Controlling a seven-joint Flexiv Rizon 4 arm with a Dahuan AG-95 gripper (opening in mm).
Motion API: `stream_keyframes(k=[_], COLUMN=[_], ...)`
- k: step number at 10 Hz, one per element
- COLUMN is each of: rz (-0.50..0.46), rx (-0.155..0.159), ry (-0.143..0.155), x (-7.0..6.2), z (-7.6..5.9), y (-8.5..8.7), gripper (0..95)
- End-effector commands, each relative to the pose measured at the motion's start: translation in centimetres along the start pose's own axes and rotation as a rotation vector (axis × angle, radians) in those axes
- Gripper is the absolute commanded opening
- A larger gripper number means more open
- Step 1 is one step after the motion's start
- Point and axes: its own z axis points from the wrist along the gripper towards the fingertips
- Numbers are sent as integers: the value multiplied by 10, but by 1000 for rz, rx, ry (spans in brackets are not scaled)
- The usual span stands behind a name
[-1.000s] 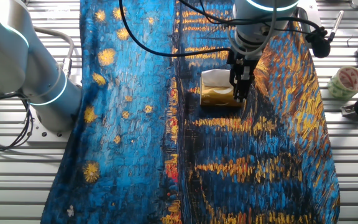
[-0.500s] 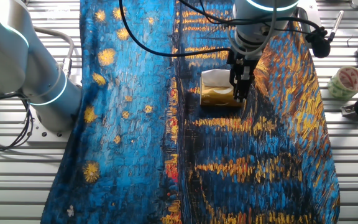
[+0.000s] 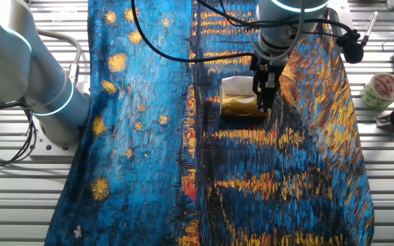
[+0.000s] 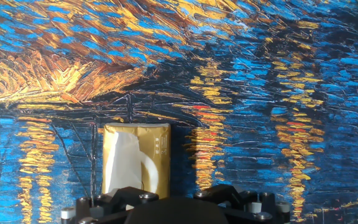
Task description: Pull out a napkin
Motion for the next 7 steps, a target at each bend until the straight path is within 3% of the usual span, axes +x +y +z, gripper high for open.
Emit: stream_keyframes(k=[1, 7], rz=[-124, -124], rx=[42, 50], ry=[-95, -95], x=[0, 1], z=[-1, -2], y=[0, 1], gripper=[0, 0])
